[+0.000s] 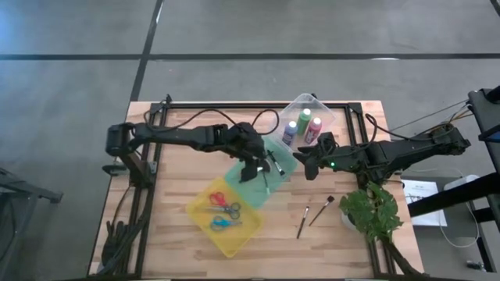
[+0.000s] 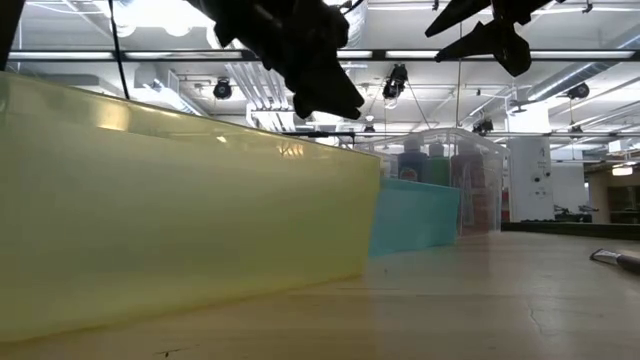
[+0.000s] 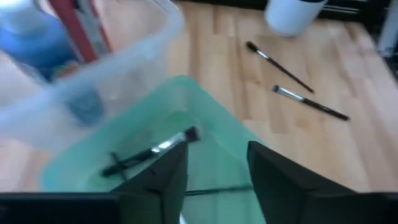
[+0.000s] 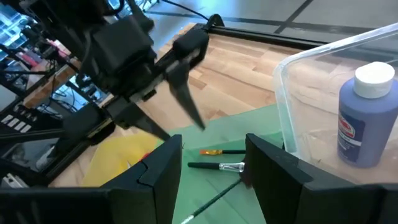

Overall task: Pick & Place Paint Supplies
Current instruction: Put the black eyebrow brush into the green bin

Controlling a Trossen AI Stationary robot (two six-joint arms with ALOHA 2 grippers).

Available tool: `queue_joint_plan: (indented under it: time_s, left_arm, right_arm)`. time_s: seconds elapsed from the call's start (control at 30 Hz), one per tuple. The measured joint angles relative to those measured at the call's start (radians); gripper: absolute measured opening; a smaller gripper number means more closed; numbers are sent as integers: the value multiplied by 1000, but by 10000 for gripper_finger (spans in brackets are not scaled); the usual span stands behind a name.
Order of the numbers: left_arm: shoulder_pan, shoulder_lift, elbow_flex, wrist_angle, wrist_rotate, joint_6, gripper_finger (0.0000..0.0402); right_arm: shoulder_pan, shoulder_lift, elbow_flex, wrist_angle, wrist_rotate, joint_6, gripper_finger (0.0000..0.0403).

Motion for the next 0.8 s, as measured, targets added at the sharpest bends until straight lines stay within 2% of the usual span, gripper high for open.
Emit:
queue_joint_plan:
  time_s: [0.1, 0.2, 0.4, 0.57, 0.8]
  left_arm:
    - [9, -41, 0, -6, -52, 33, 200]
    - [12, -98, 0, -11, -93, 66, 210]
    - [11, -244, 0, -86, -93, 182, 212]
    - [11, -346, 0, -147, -152, 207, 213]
    - [11, -441, -45, -194, -247, 187, 213]
  right_arm:
    - [0, 0, 0, 0, -2, 4, 171]
    - [-1, 0, 0, 0, -30, 2, 171]
    - [-1, 7, 38, -33, -212, -118, 171]
    - [-2, 78, 145, -272, -348, -215, 171]
    - [-40, 305, 354, -758, -454, -226, 171]
